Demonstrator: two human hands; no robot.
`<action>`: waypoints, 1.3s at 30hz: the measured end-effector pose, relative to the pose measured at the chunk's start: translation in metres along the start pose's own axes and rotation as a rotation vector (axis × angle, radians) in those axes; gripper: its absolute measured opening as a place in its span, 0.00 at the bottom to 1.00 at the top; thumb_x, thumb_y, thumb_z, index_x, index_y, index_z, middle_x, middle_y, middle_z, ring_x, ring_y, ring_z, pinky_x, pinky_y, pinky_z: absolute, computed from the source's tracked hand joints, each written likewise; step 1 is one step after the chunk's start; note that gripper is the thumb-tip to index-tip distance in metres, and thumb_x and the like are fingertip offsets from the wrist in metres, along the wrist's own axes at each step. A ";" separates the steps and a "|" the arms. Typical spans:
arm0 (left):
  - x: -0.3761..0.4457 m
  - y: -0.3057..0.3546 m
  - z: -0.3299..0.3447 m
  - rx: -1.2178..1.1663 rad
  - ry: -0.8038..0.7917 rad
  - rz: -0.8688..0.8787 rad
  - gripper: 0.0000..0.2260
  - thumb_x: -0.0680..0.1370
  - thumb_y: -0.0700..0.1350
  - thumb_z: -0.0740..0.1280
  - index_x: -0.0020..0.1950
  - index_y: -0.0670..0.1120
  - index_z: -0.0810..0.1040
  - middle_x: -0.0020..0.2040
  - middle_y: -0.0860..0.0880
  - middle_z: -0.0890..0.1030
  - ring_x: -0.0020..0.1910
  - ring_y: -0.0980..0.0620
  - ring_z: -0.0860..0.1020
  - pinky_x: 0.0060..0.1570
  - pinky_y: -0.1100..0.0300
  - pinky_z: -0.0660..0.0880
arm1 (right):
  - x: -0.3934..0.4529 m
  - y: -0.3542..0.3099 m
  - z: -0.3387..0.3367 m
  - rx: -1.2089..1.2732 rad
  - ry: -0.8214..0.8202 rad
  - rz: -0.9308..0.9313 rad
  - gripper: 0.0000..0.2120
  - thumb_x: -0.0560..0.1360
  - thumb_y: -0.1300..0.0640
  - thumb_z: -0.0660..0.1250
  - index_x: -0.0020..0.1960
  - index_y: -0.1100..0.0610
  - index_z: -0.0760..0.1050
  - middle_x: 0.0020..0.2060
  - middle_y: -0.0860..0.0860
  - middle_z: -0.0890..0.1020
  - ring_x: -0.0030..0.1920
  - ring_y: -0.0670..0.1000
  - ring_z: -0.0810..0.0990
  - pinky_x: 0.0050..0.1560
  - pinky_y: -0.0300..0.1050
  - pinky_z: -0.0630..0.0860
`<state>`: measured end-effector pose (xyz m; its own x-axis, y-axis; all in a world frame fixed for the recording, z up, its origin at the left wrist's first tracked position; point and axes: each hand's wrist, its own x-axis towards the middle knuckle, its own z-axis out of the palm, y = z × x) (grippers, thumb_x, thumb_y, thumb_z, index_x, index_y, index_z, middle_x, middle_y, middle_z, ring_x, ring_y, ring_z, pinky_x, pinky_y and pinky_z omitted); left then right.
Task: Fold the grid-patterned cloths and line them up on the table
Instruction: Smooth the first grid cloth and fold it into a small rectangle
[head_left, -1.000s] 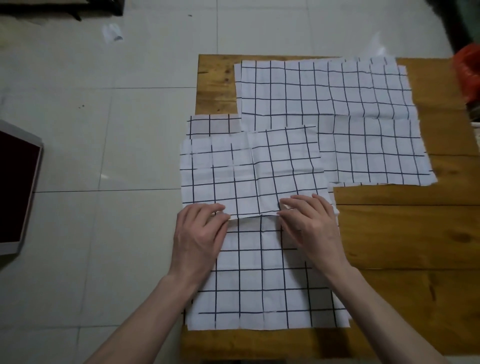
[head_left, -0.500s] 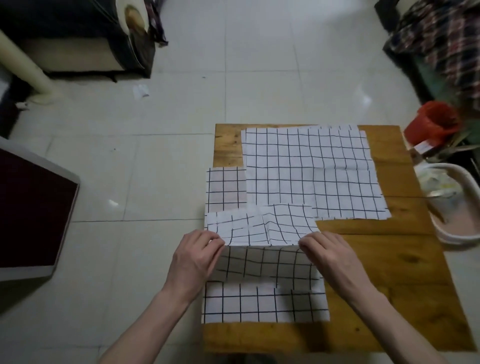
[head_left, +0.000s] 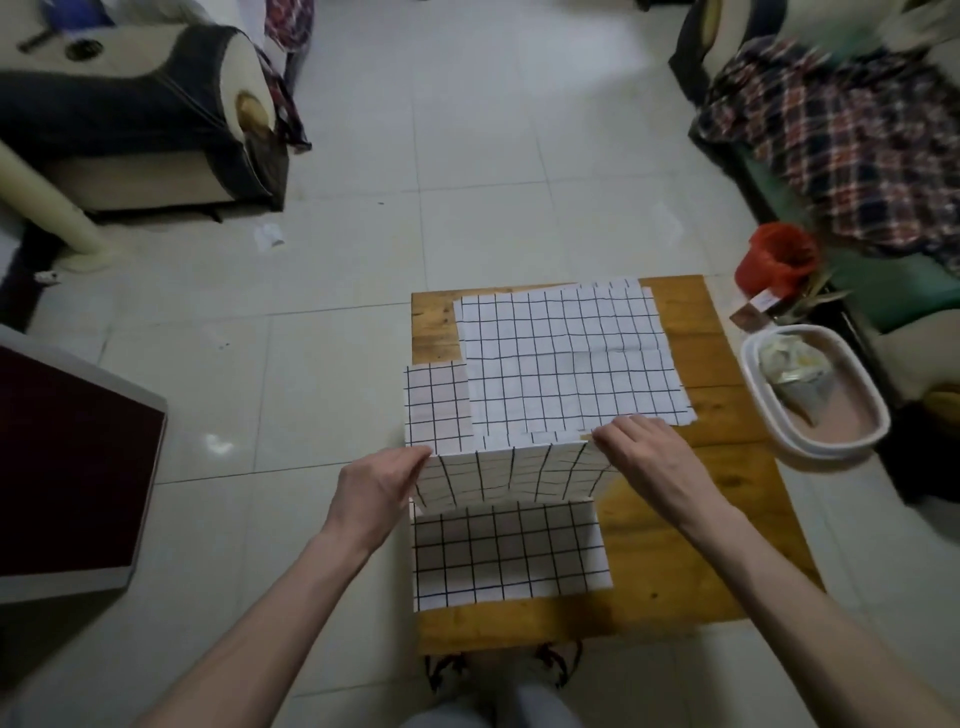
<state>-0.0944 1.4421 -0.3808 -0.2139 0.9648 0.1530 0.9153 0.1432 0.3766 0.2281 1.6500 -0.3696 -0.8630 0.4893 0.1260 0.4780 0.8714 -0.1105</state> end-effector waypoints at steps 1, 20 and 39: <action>0.006 0.004 -0.005 0.003 -0.009 0.024 0.10 0.81 0.47 0.64 0.56 0.48 0.84 0.46 0.50 0.87 0.39 0.46 0.86 0.31 0.54 0.81 | 0.000 0.003 -0.008 -0.009 -0.001 0.005 0.13 0.75 0.64 0.76 0.56 0.57 0.77 0.46 0.53 0.82 0.43 0.51 0.79 0.46 0.46 0.79; 0.125 0.123 0.018 0.059 -0.017 -0.165 0.31 0.65 0.20 0.66 0.64 0.42 0.80 0.54 0.42 0.86 0.47 0.38 0.85 0.43 0.46 0.84 | 0.023 0.166 -0.054 0.058 0.000 0.042 0.19 0.73 0.72 0.73 0.62 0.61 0.81 0.50 0.57 0.85 0.47 0.56 0.83 0.47 0.49 0.80; 0.034 0.177 0.175 0.089 -0.137 -0.246 0.43 0.59 0.16 0.72 0.72 0.40 0.76 0.69 0.41 0.80 0.66 0.42 0.81 0.68 0.51 0.72 | -0.107 0.205 0.058 0.078 -0.012 0.050 0.18 0.71 0.69 0.78 0.59 0.62 0.82 0.55 0.60 0.86 0.54 0.60 0.87 0.54 0.54 0.82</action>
<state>0.1201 1.5391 -0.4682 -0.3907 0.9185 -0.0606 0.8692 0.3898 0.3041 0.4086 1.7746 -0.4628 -0.8408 0.5309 0.1062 0.5064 0.8405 -0.1928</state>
